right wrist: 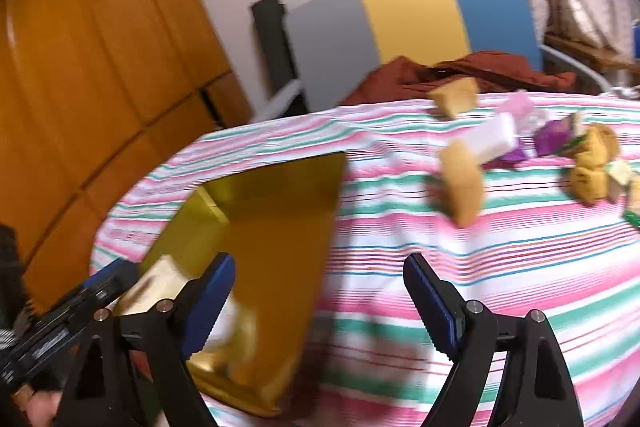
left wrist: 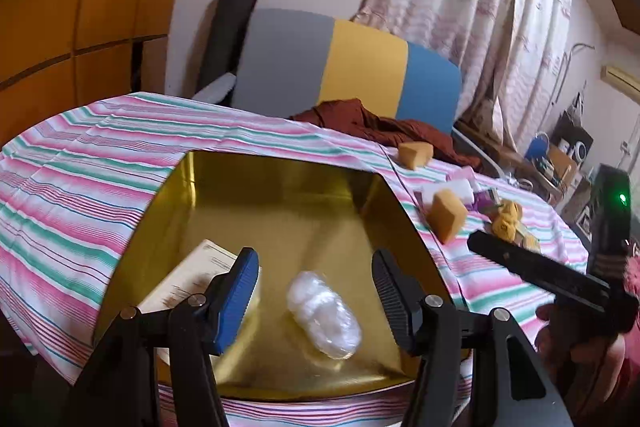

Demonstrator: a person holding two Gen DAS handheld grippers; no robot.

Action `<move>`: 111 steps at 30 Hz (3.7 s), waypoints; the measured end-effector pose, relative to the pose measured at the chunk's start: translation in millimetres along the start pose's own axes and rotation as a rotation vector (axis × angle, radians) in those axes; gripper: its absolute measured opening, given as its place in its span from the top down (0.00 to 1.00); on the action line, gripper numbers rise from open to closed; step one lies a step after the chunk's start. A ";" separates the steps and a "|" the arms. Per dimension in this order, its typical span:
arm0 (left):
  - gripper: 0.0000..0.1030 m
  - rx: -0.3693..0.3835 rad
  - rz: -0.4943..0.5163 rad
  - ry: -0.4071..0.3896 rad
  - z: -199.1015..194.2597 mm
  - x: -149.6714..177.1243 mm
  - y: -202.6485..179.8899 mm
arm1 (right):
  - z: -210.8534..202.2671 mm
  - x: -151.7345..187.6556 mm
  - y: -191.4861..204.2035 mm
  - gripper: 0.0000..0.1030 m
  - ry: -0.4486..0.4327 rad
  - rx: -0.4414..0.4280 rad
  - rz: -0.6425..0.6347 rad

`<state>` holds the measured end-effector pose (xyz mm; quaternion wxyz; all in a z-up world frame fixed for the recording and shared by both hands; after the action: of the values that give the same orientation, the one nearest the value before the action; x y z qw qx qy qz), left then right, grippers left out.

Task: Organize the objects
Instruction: 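Move the right gripper to the WEIDAN cracker pack while the left gripper moves toward the yellow sponge, then grasp the cracker pack with the right gripper while the left gripper grasps the yellow sponge, then carry both into the gold tray, right gripper releases the crackers while left gripper releases the sponge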

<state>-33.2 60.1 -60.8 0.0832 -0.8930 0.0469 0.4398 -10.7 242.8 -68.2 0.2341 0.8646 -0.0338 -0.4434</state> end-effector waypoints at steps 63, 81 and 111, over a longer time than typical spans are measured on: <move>0.34 0.063 0.170 0.272 162.2 -2.8 -270.9 | -124.5 -22.8 -379.9 0.53 -0.064 0.774 0.342; 0.67 0.031 0.170 0.210 192.7 13.8 -259.4 | -125.6 -22.2 -378.6 0.54 -0.086 0.791 0.331; 0.67 0.196 0.340 0.063 113.4 59.2 -268.3 | -124.1 2.6 -283.6 0.54 -0.165 0.541 0.335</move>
<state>-43.3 344.4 -146.9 0.0930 -0.8731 0.2422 0.4128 45.7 540.4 -131.7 0.0621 0.8390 -0.3108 -0.4423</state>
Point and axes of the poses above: each gripper's, at about its wrist camera, not at the fingertips, and z roughly the way its jaws point, y to its left, x to its underside, the point moved 10 cm from there along z, roughly the way its jaws point, and after that the axes turned 13 degrees about -x, right-handed, at the moved point
